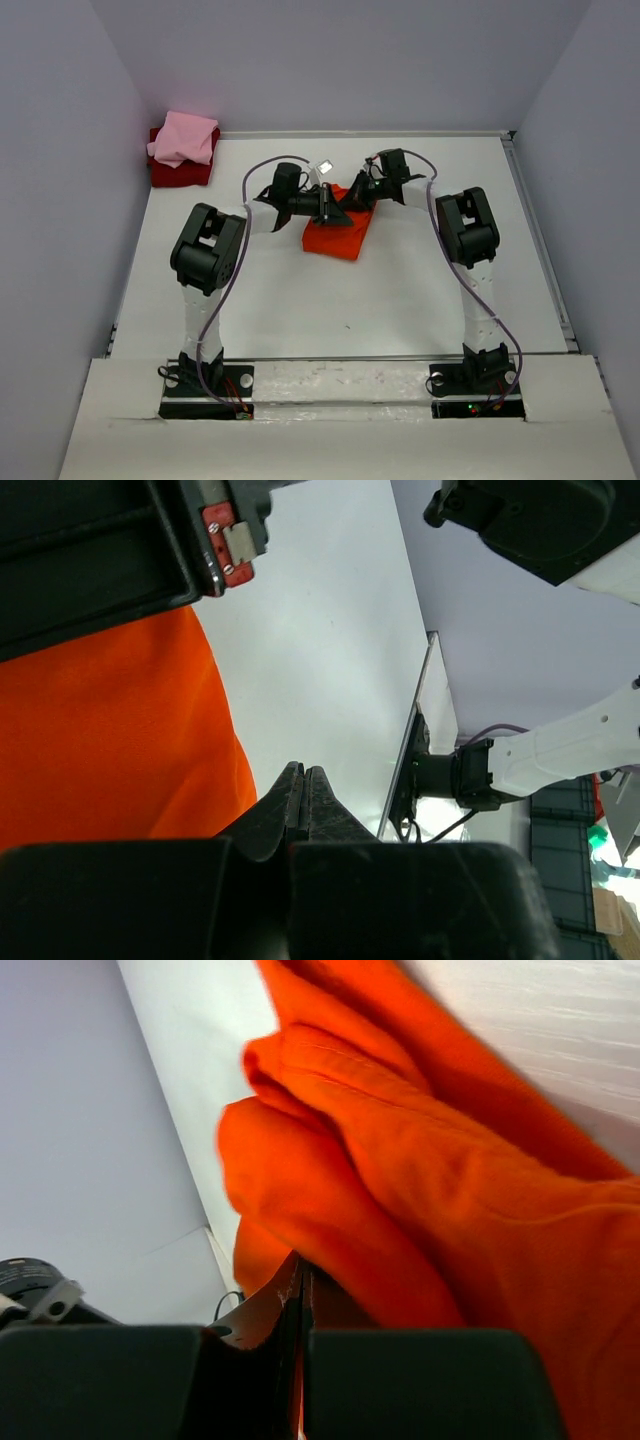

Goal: Fold and stack the t-shirts
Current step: Smooth out wrinkles on the folded tshirt

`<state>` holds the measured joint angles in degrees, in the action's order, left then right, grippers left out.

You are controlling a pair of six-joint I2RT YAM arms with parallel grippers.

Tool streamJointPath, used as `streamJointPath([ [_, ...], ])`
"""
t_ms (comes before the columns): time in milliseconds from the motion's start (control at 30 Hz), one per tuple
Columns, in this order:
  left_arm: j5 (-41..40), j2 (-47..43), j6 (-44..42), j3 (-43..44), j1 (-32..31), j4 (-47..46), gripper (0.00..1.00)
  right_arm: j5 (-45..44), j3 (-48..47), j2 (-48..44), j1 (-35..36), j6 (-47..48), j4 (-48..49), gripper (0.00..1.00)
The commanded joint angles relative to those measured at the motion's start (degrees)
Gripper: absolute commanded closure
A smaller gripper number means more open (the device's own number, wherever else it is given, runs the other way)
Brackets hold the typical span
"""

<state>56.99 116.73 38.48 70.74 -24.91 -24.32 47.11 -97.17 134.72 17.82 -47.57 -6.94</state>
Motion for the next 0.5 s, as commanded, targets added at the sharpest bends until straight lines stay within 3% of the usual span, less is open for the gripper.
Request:
streamJointPath([
  [0, 2.33, -0.98, 0.55, -0.69, 0.21, -2.93, 1.0, -1.57, 2.24, 1.6, 0.28, 1.68, 2.46, 1.0],
  [467, 4.44, 3.15, -1.04, -1.04, 0.21, -3.89, 1.0, -4.22, 7.43, 3.36, 0.28, 5.56, 2.9, 1.0],
])
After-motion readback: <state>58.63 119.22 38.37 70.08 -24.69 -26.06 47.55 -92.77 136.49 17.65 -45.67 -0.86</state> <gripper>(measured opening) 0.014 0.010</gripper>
